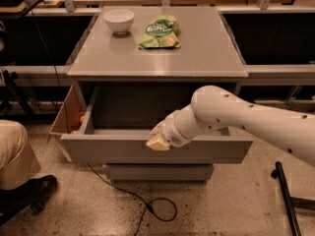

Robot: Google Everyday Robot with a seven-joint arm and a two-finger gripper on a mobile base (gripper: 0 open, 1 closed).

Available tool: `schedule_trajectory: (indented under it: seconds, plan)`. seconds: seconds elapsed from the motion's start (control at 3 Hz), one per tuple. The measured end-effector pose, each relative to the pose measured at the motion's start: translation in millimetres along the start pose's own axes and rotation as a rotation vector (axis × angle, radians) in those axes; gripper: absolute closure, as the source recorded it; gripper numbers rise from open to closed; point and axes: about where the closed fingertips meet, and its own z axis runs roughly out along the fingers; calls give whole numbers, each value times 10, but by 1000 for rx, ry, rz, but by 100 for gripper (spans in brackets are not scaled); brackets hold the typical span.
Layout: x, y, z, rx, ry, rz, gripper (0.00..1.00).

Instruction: Close top drawer

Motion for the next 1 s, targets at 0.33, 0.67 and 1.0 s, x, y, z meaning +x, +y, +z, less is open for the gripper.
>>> schedule_trajectory:
  seconds: [0.33,0.67,1.0]
  plan:
    - [-9,-25,7,0,0,0,93]
    - [-160,-143,44,13,-20,-21,70]
    - [-251,-243,89,25,-33,-38,47]
